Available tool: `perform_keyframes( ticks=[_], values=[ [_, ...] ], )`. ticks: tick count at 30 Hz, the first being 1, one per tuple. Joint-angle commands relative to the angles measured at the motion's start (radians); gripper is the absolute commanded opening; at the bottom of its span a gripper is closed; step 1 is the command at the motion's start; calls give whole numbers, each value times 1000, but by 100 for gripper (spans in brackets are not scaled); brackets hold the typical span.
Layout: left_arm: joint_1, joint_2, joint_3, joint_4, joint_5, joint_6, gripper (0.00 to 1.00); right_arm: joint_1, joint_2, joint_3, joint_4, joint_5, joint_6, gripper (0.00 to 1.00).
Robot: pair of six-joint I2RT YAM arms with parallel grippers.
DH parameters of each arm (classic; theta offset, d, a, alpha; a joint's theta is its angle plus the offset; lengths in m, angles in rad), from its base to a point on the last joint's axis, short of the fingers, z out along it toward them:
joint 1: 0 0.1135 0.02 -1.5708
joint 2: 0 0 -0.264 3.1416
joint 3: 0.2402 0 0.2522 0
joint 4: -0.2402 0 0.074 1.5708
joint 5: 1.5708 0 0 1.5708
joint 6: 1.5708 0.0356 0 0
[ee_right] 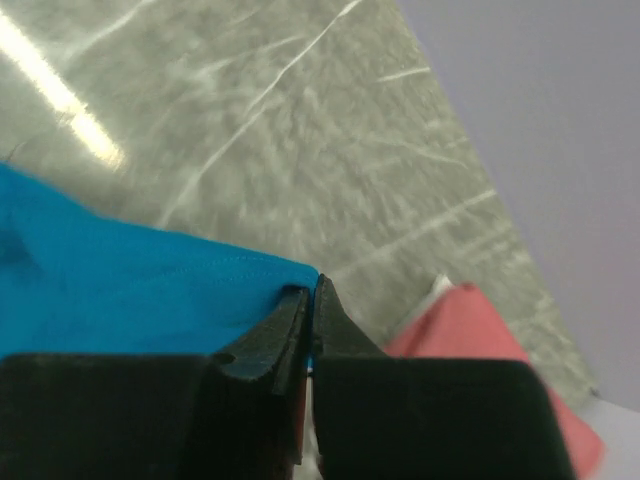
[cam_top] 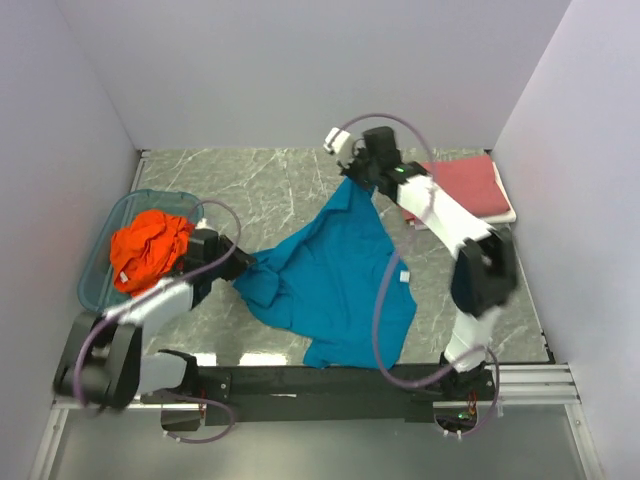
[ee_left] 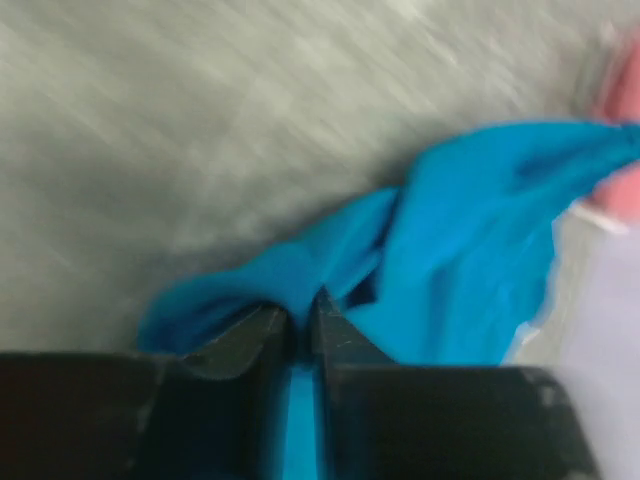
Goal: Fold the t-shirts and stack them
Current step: Flatten the tshirt out
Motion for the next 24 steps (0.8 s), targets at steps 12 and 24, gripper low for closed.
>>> perform_keyframes(
  ticks=[12, 24],
  values=[
    [105, 74, 419, -30, -25, 276, 71, -9, 22, 173, 26, -33, 215, 70],
    [-14, -149, 346, -427, 49, 407, 72, -29, -437, -384, -152, -465, 185, 69]
  ],
)
